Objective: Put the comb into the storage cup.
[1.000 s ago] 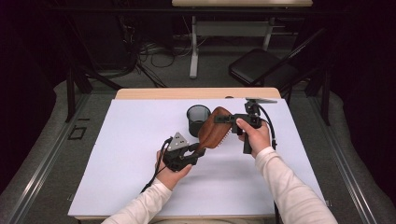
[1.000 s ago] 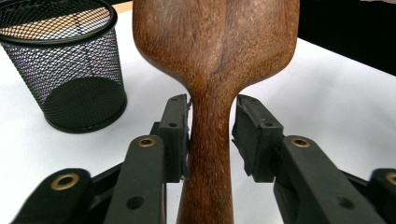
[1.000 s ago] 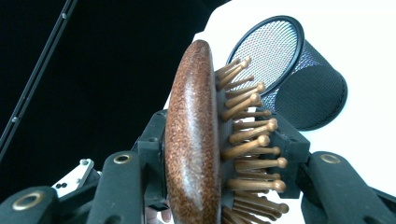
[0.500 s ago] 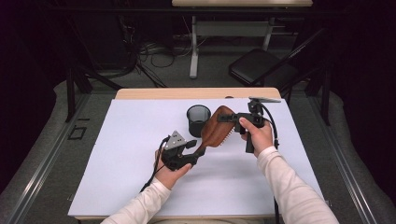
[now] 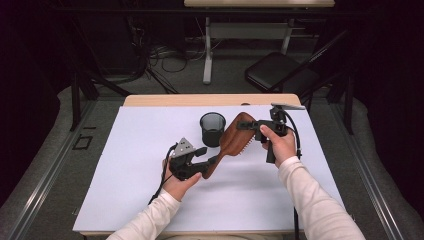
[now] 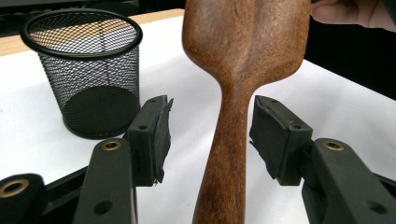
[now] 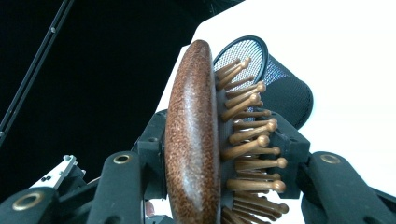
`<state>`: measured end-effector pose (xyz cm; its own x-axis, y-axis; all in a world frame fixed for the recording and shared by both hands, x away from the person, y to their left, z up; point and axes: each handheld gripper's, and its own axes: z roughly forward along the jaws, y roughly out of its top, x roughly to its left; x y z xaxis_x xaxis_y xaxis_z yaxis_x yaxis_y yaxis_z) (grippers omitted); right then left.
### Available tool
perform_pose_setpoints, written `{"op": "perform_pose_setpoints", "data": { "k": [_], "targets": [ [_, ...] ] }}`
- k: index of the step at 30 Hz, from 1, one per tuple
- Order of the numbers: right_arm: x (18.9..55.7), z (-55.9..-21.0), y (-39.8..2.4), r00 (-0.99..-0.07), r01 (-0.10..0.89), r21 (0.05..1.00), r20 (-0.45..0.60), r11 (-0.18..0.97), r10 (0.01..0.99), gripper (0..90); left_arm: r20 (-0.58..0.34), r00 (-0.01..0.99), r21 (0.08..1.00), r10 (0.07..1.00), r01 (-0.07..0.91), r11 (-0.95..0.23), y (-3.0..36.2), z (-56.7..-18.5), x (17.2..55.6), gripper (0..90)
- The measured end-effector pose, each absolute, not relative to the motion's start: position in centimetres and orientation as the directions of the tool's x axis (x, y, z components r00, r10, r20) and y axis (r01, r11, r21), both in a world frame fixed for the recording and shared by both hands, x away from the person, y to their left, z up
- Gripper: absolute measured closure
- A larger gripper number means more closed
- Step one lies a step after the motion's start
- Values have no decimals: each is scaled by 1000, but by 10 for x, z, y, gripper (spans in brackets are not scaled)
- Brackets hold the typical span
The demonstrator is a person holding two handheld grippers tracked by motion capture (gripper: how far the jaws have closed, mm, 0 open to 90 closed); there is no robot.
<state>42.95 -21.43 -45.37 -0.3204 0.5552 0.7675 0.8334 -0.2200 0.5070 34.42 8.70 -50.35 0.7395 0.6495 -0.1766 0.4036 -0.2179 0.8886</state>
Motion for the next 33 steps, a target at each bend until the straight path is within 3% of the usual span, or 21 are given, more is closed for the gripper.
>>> {"op": "perform_pose_setpoints", "data": {
  "k": [7,16,33],
  "targets": [
    [429,-452,-216,-319,828,511,766,-229,558,495,-191,727,886,659,417,-203,92,-505,350,420],
    [428,-449,-219,-320,818,523,760,-240,566,494,-136,688,892,713,399,-214,100,-505,358,373],
    [428,-432,-223,-326,800,549,736,-241,593,494,-121,642,904,757,387,-184,123,-505,373,377]
  ]
}}
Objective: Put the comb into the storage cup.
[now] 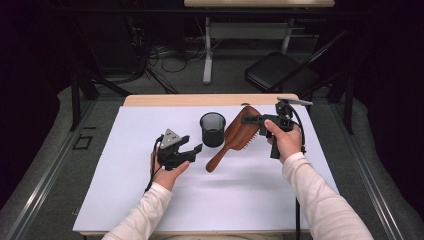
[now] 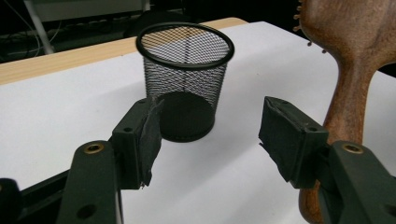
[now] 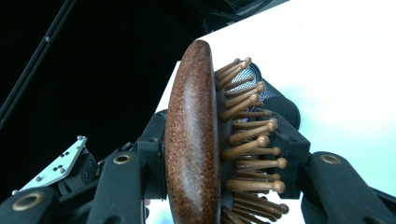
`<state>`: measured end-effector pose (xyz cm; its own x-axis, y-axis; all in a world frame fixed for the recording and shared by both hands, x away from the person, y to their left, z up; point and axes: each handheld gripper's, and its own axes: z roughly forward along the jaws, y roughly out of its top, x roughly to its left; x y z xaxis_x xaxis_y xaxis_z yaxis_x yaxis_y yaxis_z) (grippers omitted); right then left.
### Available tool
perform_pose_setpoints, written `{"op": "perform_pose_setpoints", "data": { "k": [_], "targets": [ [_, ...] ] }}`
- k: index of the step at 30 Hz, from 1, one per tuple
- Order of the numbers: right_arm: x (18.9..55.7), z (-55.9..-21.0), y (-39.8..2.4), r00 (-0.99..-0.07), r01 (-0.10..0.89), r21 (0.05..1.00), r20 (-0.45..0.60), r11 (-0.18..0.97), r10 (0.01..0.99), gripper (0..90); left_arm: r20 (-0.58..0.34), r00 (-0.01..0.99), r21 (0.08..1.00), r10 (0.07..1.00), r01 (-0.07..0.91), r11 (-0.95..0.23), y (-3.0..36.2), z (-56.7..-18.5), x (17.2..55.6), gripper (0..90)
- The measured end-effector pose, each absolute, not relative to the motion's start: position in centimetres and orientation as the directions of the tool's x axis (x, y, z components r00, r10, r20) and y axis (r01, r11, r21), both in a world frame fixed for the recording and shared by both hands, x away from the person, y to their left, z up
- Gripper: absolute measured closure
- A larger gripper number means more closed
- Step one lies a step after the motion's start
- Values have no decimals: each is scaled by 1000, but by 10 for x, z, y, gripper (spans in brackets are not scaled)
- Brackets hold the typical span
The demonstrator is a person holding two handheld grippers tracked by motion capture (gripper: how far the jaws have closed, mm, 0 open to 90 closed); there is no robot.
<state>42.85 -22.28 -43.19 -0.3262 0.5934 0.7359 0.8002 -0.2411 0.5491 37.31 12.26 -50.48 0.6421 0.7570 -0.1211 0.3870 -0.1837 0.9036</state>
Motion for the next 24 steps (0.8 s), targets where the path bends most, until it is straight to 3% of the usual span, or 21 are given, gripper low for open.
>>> {"op": "perform_pose_setpoints", "data": {
  "k": [8,24],
  "targets": [
    [431,-425,-223,-329,792,560,728,-244,602,494,-98,589,891,802,411,-193,134,-505,378,350],
    [436,-410,-222,-324,775,575,717,-262,617,493,-141,562,880,815,448,-156,147,-505,385,162]
  ]
}}
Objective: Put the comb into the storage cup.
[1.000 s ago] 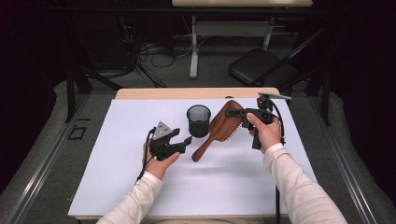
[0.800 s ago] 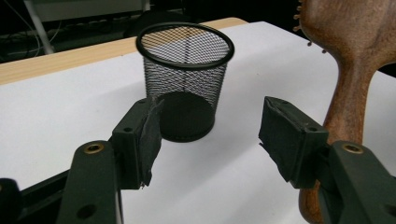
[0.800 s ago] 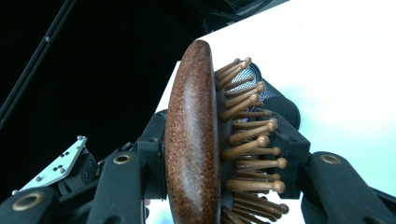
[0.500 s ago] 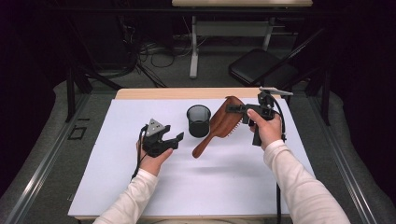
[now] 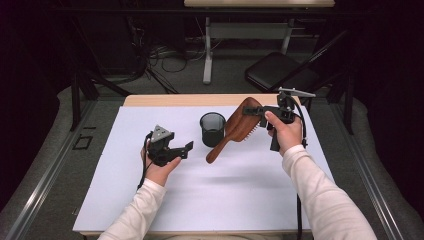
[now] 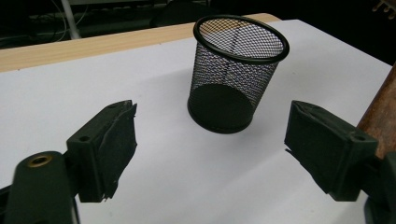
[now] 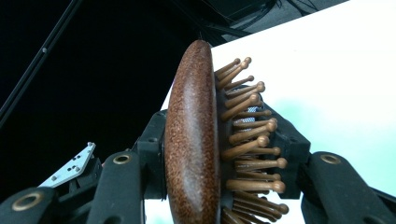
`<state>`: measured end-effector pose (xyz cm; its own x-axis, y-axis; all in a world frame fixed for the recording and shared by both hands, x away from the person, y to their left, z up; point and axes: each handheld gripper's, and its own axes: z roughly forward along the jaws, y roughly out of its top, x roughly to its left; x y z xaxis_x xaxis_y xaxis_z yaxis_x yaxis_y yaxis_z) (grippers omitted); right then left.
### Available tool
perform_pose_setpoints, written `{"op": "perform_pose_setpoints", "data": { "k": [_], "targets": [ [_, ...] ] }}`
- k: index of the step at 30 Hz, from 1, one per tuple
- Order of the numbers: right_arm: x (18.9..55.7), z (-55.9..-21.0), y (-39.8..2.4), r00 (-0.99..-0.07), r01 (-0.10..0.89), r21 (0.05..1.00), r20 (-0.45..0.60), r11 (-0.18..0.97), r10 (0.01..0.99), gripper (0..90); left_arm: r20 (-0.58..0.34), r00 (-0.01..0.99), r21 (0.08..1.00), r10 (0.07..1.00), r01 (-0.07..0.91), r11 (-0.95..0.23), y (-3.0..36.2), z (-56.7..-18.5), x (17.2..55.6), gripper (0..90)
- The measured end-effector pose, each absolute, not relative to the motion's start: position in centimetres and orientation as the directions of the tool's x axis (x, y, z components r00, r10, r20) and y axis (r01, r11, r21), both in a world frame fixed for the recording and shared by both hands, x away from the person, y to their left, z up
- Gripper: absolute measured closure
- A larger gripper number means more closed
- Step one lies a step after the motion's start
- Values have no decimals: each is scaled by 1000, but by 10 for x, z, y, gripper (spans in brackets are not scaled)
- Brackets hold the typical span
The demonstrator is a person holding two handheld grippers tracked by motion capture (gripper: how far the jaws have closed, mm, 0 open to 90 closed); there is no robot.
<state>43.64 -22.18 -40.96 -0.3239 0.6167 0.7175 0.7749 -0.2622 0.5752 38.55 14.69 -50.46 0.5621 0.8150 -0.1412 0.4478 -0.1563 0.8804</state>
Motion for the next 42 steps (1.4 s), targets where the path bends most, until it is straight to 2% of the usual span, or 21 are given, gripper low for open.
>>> {"op": "perform_pose_setpoints", "data": {
  "k": [11,42],
  "targets": [
    [444,-392,-220,-320,759,589,708,-277,630,493,-154,556,867,817,473,-158,150,-504,386,158],
    [470,-357,-211,-276,686,639,670,-347,689,492,-142,551,875,822,458,-156,157,-500,384,158]
  ]
}}
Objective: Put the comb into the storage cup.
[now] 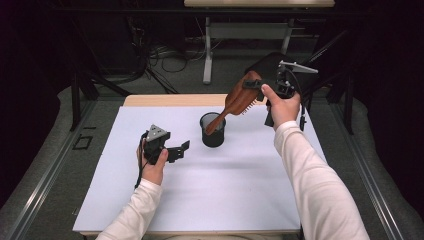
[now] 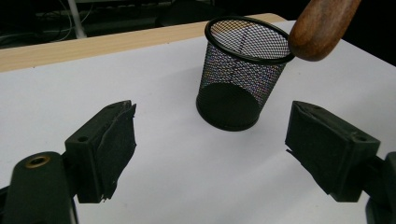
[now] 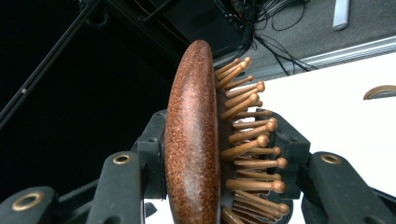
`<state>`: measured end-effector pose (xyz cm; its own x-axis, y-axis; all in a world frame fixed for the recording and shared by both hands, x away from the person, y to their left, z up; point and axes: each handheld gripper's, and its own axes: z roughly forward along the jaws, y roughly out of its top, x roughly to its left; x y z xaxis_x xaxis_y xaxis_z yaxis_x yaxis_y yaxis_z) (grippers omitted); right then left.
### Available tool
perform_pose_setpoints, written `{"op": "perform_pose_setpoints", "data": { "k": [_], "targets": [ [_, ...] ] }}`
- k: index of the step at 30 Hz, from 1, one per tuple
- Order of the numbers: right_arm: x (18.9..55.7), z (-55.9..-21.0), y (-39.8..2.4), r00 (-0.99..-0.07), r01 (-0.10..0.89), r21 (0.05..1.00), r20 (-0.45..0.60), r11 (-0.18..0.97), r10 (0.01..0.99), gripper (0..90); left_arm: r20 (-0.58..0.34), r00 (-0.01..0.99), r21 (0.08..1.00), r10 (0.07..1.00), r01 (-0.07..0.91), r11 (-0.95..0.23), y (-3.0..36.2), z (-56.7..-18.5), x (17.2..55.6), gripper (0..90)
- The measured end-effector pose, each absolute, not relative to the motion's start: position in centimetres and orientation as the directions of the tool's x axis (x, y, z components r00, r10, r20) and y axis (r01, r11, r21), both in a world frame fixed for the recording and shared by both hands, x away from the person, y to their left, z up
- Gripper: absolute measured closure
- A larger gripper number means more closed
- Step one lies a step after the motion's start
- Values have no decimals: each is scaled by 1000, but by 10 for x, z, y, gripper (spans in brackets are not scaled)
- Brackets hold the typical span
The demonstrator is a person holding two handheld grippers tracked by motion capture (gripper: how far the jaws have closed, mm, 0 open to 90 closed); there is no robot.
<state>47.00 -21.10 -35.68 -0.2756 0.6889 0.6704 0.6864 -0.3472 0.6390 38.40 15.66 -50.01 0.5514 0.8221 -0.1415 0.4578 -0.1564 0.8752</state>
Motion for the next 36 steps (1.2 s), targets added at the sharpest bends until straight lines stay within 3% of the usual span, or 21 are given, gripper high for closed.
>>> {"op": "perform_pose_setpoints", "data": {
  "k": [36],
  "targets": [
    [485,-363,-212,-198,626,665,641,-407,742,492,-133,558,871,819,461,-173,156,-501,385,158]
  ]
}}
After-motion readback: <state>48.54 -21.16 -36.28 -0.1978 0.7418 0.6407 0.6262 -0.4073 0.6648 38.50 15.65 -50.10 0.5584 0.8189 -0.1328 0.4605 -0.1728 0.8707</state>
